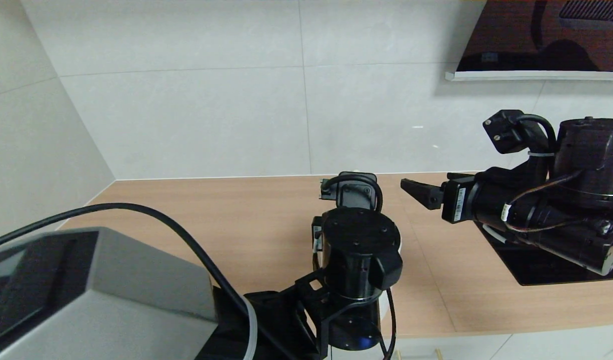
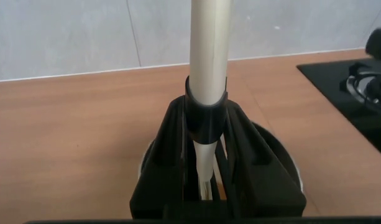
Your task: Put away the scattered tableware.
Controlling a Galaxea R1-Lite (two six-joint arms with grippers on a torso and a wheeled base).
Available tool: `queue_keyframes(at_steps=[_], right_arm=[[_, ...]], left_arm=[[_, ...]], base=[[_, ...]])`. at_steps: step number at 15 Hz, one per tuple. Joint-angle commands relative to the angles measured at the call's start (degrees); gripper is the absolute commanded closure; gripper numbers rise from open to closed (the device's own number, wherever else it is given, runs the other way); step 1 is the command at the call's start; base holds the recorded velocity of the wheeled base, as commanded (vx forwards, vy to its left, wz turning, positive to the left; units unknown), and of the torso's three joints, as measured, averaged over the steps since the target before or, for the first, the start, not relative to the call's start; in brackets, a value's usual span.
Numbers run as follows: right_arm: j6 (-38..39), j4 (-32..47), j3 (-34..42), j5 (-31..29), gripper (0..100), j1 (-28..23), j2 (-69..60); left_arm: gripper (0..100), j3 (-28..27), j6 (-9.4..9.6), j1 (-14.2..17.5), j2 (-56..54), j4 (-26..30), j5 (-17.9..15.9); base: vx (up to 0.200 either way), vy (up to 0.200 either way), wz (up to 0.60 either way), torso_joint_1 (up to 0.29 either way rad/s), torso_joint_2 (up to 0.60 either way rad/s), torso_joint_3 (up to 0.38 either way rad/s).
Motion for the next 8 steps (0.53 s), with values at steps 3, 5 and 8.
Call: queue_keyframes(at_steps=[3,5,8], right_arm=[[0.0,-0.1,-0.1,0.0,0,0.0,0.5],[0.0,-0.1,0.0,0.0,0,0.0,0.7],[0.0,-0.1,-0.1,0.0,0,0.0,0.7]], left_arm=[[100,1.0,-0.11,-0.7,1.3,0.0,0.1],[100,1.1,-0.11,-0.7,1.7,0.0,0.1],[100,1.4,-0.02,-0.8,1.7,0.0,0.1]], base=[[0.0,0.0,0.0,0.0,0.0,0.0],[0.0,0.0,0.0,0.0,0.0,0.0],[0.0,0.0,0.0,0.0,0.0,0.0]])
